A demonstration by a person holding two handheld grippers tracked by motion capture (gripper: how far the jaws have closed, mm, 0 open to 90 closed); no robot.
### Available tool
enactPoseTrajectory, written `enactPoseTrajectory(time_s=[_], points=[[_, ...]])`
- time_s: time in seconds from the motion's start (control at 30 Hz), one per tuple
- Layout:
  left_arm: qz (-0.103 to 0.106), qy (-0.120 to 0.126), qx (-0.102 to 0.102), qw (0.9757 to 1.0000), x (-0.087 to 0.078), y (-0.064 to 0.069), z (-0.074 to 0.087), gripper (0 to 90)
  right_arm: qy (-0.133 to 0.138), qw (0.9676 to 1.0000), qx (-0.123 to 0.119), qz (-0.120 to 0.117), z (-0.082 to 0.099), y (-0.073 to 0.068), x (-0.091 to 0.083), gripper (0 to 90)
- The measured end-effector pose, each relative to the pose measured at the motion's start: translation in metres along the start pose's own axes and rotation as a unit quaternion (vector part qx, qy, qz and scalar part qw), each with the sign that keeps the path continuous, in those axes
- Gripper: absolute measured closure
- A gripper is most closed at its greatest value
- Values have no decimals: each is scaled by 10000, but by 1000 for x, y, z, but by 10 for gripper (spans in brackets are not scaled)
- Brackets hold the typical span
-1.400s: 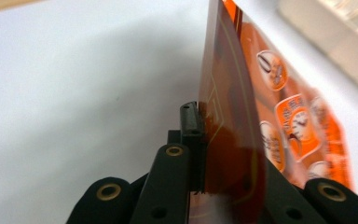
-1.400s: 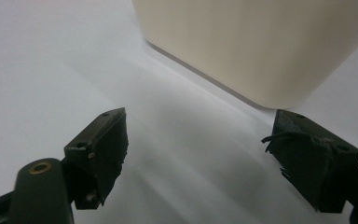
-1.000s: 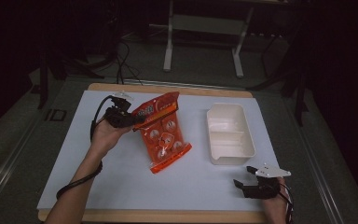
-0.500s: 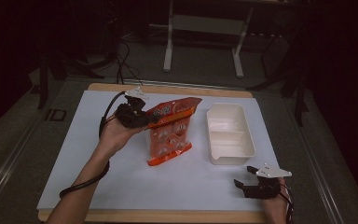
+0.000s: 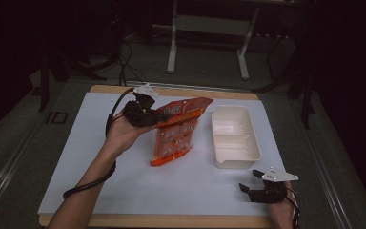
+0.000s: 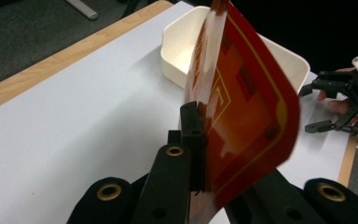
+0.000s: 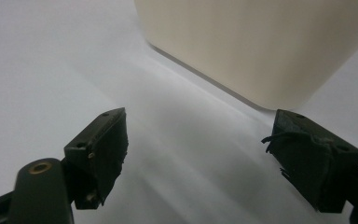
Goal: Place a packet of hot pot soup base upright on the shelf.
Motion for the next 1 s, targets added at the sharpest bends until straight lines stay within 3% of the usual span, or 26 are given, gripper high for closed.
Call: enactPoseTrajectory(time_s=[0.57, 1.0], points=[[85, 175, -25, 9998, -4, 3, -18, 900, 9, 10000, 3, -2, 0, 0, 0, 189], [131, 272, 60, 9995, -7, 12, -38, 900, 40, 10000, 8, -20, 0, 0, -1, 189]])
Point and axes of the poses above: each handheld gripper's, and its own axes: x roughly forward along the jaws, z roughly out of its underside, y roughly to its right, the point moved 3 cm from there along x, roughly forward along the jaws, and after that the axes turned 8 degrees about -z, right-handed, at the moved point
